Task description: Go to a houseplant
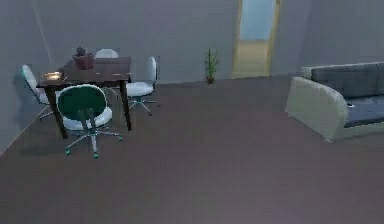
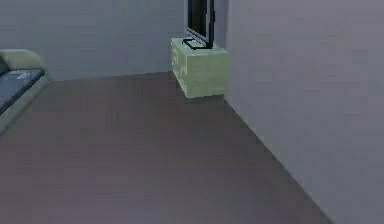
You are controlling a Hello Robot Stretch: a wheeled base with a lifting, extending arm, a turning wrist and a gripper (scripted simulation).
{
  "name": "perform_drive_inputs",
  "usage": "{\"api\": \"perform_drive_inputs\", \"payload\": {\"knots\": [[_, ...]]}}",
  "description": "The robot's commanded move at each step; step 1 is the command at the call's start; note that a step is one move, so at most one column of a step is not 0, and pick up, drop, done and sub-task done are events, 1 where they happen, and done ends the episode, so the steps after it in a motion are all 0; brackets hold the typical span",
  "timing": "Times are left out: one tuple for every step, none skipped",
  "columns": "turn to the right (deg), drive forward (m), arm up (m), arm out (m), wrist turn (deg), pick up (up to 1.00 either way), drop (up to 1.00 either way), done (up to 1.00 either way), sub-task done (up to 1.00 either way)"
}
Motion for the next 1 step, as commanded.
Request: {"api": "perform_drive_inputs", "payload": {"knots": [[0.0,1.00,0.00,0.00,0.0,0.00,0.00,0.00,0.00]]}}
